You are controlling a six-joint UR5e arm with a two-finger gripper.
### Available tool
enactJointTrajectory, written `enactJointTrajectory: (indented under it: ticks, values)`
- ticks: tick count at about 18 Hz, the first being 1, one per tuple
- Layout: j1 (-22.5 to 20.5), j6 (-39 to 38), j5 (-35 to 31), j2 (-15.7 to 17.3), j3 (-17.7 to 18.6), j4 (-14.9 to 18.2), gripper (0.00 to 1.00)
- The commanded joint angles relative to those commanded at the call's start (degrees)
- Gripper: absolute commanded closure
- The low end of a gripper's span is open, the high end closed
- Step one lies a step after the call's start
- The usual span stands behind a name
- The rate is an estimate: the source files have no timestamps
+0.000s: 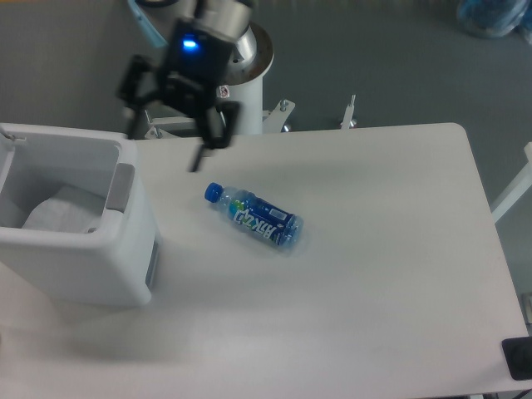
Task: Place the trash in the trash can
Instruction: 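Move the open gripper over the blue-labelled water bottle and lower it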
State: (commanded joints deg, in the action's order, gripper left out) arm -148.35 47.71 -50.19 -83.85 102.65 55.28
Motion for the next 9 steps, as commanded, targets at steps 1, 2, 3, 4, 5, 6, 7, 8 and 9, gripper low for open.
enactJointTrajectory:
  ticks: [1,2,3,4,5,6,7,8,9]
  values:
    - [-0.7,2.0,0.0,-0.1,0.9,-0.1,0.00]
    - [-1.1,4.4,-1.1,-0.2,1.8,-0.3,0.00]
    - [-1.6,6.9,-3.8,-0.6,2.3,-0.3,0.00]
    - [-1.8,9.3,-6.6,-1.3,2.6,-0.3,0.00]
    - [-1.8,11.3,-8.5,-1.8,3.0,-0.3,0.00]
    - [-1.8,14.1,-9.4,-2.7,3.4,-0.3,0.00]
    - [-1.9,18.0,-9.6,-4.0,3.7,-0.4,0.00]
    - [-1.8,21.3,-9.6,-5.3,3.8,-0.4,0.00]
    - [-1.8,22.9,-9.5,-6.2,4.0,-0.4,0.00]
